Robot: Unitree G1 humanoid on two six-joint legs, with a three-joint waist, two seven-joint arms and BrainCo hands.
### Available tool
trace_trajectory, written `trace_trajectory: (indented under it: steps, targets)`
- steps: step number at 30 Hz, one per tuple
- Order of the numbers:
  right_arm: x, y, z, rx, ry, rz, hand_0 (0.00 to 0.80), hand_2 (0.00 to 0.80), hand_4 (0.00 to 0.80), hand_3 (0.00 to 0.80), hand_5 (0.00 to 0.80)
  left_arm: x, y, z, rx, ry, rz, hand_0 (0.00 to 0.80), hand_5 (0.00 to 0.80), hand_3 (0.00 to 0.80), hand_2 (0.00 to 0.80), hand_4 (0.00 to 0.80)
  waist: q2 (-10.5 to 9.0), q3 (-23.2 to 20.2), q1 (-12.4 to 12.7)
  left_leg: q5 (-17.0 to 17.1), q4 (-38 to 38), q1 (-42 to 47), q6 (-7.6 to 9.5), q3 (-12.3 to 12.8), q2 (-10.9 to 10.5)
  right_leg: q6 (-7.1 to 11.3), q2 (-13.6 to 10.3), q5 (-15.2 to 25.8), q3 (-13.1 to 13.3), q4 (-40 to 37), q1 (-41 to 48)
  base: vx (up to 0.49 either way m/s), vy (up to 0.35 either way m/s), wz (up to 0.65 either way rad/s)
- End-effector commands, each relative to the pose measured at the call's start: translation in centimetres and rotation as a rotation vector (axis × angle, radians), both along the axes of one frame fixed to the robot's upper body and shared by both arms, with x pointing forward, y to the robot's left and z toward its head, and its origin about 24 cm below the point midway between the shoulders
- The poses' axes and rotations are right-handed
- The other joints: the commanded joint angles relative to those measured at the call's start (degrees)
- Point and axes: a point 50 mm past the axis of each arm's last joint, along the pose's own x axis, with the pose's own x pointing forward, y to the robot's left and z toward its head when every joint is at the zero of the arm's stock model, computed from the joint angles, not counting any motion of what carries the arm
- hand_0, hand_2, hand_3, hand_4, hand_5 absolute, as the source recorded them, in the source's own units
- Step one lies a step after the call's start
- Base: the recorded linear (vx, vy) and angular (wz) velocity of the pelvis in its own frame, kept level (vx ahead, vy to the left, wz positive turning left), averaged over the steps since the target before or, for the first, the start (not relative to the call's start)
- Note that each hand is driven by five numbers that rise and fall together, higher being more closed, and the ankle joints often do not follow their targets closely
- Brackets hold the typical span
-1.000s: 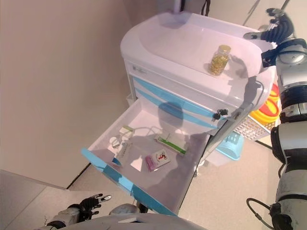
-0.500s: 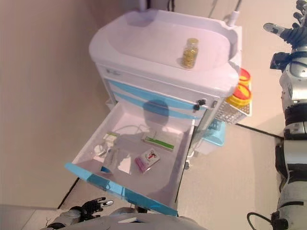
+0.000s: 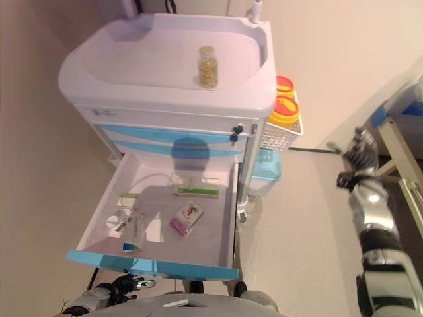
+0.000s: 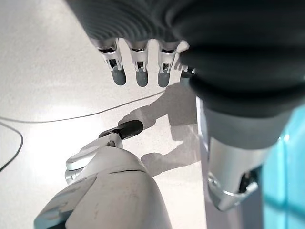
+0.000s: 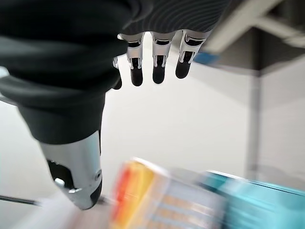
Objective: Open the drawer and pick up the medicine
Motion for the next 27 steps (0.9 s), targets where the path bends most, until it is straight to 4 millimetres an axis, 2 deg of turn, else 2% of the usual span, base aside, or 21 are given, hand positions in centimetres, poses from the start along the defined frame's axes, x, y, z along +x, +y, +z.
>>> trace_trajectory:
  steps: [1, 2, 7, 11, 14, 20, 24, 27]
  targets:
    - [0.1, 2.1, 0.1, -0.048, -0.060, 0.111, 0.000, 0.000, 0.000, 0.000, 0.000, 1.7, -0.6, 0.3, 0.007, -0.075, -0.035, 0.000, 0.000, 0.000, 0.000, 0.000, -0.09, -1.50, -0.82, -6.71, 0.76, 1.60, 0.32, 0.31, -1.44, 4.54, -2.32, 1.45, 1.16, 2.28, -2.10, 0.011, -0.006, -0.17]
    - [-0.8, 2.6, -1.7, -0.030, -0.007, 0.113, 0.000, 0.000, 0.000, 0.000, 0.000, 1.7, -0.7, 0.3, 0.006, -0.080, -0.031, 0.000, 0.000, 0.000, 0.000, 0.000, -0.03, -1.49, -1.26, -6.72, 0.72, 1.69, 0.31, 0.70, -1.40, 4.57, -2.26, 1.52, 1.28, 2.19, -2.10, 0.023, -0.004, -0.11]
    - [-4.3, 5.4, -7.8, -0.014, 0.219, 0.171, 0.000, 0.000, 0.000, 0.000, 0.000, 1.4, -1.0, 0.1, 0.027, -0.102, -0.084, 0.000, 0.000, 0.000, 0.000, 0.000, 0.30, -1.25, -2.43, -6.90, 1.11, 1.84, 0.45, 1.91, -1.32, 4.55, -2.14, 1.32, 1.74, 2.58, -2.33, 0.040, -0.007, -0.17]
    - [-6.8, 7.2, -11.3, -0.007, 0.377, 0.216, 0.000, 0.000, 0.000, 0.000, 0.000, 1.7, -1.3, 0.2, 0.064, -0.128, -0.127, 0.000, 0.000, 0.000, 0.000, 0.000, 0.50, -0.61, -2.77, -7.29, 2.17, 1.57, 0.79, 2.14, -1.49, 4.26, -2.04, 1.04, 2.02, 3.26, -2.66, 0.024, -0.006, -0.05]
    - [-8.5, 8.0, -13.2, -0.021, 0.478, 0.264, 0.000, 0.000, 0.000, 0.000, 0.000, 2.2, -1.4, 0.3, 0.103, -0.158, -0.165, 0.000, 0.000, 0.000, 0.000, 0.000, 0.69, 0.12, -2.93, -7.73, 3.49, 1.07, 1.10, 2.06, -1.65, 4.01, -2.03, 0.74, 2.11, 4.15, -3.04, 0.024, -0.005, -0.08]
    - [-11.6, 9.4, -15.7, -0.073, 0.617, 0.393, 0.000, 0.000, 0.000, 0.000, 0.000, 2.3, -1.1, 0.3, 0.229, -0.197, -0.199, 0.000, 0.000, 0.000, 0.000, 0.000, 0.43, 1.49, -3.29, -8.67, 5.66, 0.31, 1.67, 1.55, -1.91, 3.55, -1.99, -0.46, 2.21, 6.73, -3.72, 0.050, -0.015, -0.10]
    - [-12.1, 9.6, -16.0, -0.110, 0.658, 0.433, 0.000, 0.000, 0.000, 0.000, 0.000, 4.7, -0.9, 1.4, 0.228, -0.275, -0.177, 0.000, 0.000, 0.000, 0.000, 0.000, 1.71, 3.74, -4.46, -9.14, 8.30, -0.90, 2.04, 1.30, -1.87, 3.14, -2.26, -2.04, 2.50, 10.82, -5.62, 0.058, 0.051, -0.08]
    - [-11.2, 9.6, -15.4, -0.140, 0.636, 0.460, 0.000, 0.000, 0.000, 0.000, 0.000, 7.4, -1.4, 2.7, 0.204, -0.374, -0.156, 0.000, 0.000, 0.000, 0.000, 0.000, 2.69, 5.96, -4.97, -9.07, 10.21, -3.50, 2.24, 1.54, -1.98, 2.72, -2.42, -3.09, 2.78, 13.93, -8.85, -0.045, 0.057, -0.17]
